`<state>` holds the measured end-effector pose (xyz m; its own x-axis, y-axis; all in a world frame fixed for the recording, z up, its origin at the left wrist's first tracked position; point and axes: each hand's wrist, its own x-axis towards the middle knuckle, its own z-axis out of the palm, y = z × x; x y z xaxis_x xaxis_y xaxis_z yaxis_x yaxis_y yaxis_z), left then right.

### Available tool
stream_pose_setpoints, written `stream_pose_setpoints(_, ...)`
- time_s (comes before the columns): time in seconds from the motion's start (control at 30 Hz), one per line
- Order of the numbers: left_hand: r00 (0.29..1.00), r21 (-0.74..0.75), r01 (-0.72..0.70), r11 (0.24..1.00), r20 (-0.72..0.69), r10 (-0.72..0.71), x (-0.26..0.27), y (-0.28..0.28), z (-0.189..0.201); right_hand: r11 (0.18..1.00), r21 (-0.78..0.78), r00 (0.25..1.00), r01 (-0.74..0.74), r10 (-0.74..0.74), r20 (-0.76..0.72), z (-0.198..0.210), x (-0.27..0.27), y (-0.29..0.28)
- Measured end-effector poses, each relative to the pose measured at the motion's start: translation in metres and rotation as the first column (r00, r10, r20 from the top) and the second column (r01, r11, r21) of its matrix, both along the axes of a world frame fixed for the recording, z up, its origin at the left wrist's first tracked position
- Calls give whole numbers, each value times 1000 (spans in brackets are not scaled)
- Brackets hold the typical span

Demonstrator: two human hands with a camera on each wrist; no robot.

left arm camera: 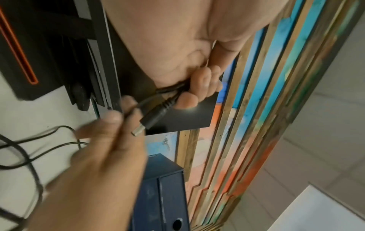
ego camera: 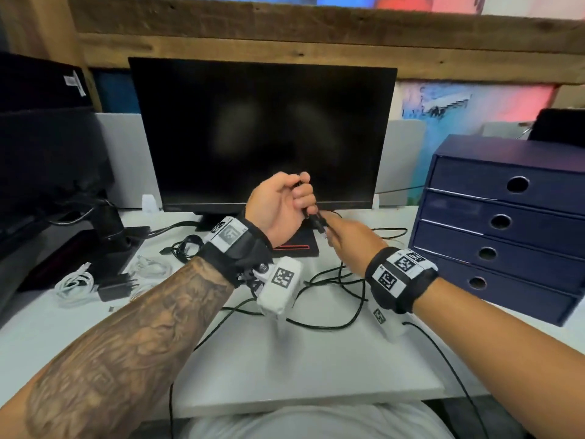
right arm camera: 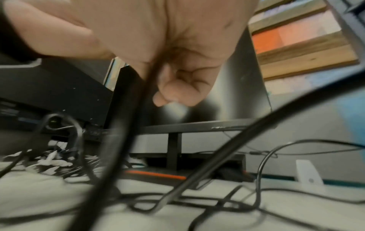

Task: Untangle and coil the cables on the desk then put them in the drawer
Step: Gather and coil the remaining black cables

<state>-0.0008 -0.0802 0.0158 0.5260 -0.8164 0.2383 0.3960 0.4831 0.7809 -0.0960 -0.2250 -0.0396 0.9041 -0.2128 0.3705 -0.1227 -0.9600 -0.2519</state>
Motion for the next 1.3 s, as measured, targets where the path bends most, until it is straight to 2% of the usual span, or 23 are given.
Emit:
stream_pose_setpoints(0.07, 997, -52, -73, 996, -16, 72, 5, -1, 3, 998, 59, 997, -24, 28, -74, -7, 1, 11)
stream_pose_setpoints(0.17, 975, -57, -216, 975, 50, 218, 15, -1, -4, 985, 140, 987, -103, 119, -108, -5, -1, 24)
stream_pose_setpoints(0.3, 951, -56, -296, 953, 77, 300, 19, -3, -16, 979, 119, 966, -166, 186, -179, 15, -13, 35)
stream_pose_setpoints(0.37, 923, -52, -324, 945, 204, 327, 17, -4, -19, 978, 128, 972, -163, 182, -151, 26, -21, 34)
stream_pose_setpoints(0.43, 839, 11, -398, 917, 410, 359, 18, -4, -22, 987, 86, 984, -133, 142, -112, 39, -29, 30)
stream_pose_setpoints(0.5, 723, 69, -454, 888, 612, 321, 19, -3, -28, 992, -52, 993, -113, 111, -37, 48, -35, 25)
stream_pose_setpoints(0.57, 629, 134, -443, 887, 752, 200, 14, -1, -34, 973, -206, 992, -101, 115, 57, 56, -38, 21)
stream_pose_setpoints(0.63, 594, 236, -398, 886, 803, 54, 8, 0, -38, 951, -296, 983, -85, 129, 133, 62, -38, 15)
stream_pose_setpoints(0.73, 688, 373, -296, 880, 722, -75, 4, -1, -34, 943, -327, 963, -69, 148, 225, 63, -36, 1)
stream_pose_setpoints(0.87, 750, 388, -170, 906, 647, -136, 2, 4, -21, 941, -335, 925, -41, 163, 344, 54, -31, -11)
stream_pose_setpoints(0.93, 800, 381, -55, 923, 570, -188, -1, 9, -14, 962, -272, 912, -26, 134, 388, 47, -25, -13)
stream_pose_setpoints(1.0, 857, 340, 34, 940, 474, -203, -5, 13, -7, 991, -126, 909, -53, 100, 405, 38, -18, -14)
stream_pose_setpoints(1.07, 915, 249, 104, 963, 355, -191, -9, 15, -2, 997, 21, 932, -81, 68, 357, 26, -12, -12)
stream_pose_setpoints(1.13, 953, 148, 121, 982, 258, -157, -12, 14, 2, 992, 101, 964, -71, 42, 264, 12, -7, -9)
stream_pose_setpoints(1.3, 997, -38, 5, 999, 81, -2, -9, 8, 6, 971, 204, 989, -124, 103, 110, -6, -3, 10)
